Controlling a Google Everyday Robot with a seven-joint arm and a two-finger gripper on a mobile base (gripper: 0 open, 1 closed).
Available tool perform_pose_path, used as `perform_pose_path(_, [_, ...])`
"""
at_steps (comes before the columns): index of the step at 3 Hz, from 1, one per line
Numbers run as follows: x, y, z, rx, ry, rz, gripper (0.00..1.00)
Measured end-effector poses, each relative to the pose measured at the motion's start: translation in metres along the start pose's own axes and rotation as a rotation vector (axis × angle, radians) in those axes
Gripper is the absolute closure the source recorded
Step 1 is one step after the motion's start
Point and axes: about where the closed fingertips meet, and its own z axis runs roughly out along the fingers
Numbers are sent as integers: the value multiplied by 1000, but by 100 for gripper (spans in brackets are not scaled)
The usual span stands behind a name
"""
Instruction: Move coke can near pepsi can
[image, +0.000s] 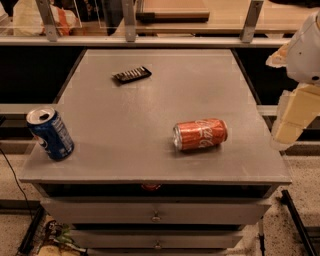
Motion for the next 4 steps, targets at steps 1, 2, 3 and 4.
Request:
perform_pose_path(1, [0,0,0,0,0,0,0])
perform_pose_path(2, [3,-4,9,-27,-14,-31,0])
perform_pose_path(3, [2,-13,39,-88,-8,-111,0])
perform_pose_path(4, [-14,-22,71,-122,-9,-213,0])
